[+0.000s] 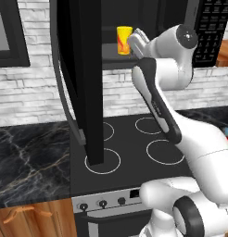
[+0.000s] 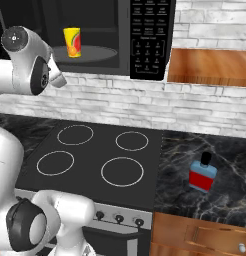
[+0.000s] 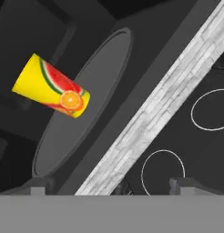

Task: Place the microwavable item in the microwave. Then, close the microwave door and press the start button.

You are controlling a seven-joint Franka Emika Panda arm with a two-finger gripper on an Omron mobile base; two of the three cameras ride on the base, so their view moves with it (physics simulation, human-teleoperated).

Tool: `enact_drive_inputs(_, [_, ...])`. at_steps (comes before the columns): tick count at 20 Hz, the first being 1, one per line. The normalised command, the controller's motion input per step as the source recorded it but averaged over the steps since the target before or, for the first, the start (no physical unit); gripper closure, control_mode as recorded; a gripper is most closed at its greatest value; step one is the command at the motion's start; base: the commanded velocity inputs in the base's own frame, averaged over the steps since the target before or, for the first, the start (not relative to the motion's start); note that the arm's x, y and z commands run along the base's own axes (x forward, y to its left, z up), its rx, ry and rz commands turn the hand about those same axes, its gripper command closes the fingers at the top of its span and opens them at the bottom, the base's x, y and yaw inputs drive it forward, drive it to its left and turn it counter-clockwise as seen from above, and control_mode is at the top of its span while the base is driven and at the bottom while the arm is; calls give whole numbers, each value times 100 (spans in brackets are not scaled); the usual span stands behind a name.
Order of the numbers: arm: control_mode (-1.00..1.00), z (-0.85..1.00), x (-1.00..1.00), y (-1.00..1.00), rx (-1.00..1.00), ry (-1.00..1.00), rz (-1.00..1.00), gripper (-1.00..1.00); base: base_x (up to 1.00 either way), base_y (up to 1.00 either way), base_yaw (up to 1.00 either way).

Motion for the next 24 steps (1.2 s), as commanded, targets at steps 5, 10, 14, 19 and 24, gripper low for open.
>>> enact_drive_inputs(5, [-100, -46, -9, -15, -27, 8, 4, -100, 0, 0, 0])
enact_drive_inputs(10, [-100, 7, -14, -22, -51, 0, -5, -100, 0, 0, 0])
enact_drive_inputs(14, [-100, -27, -23, -34, -49, -6, -8, -100, 0, 0, 0])
enact_drive_inputs(19, [-100, -20, -34, -44, -47, -14, -8, -100, 0, 0, 0])
enact_drive_inputs(24, [-100, -9, -20, -25, -61, -11, -15, -100, 0, 0, 0])
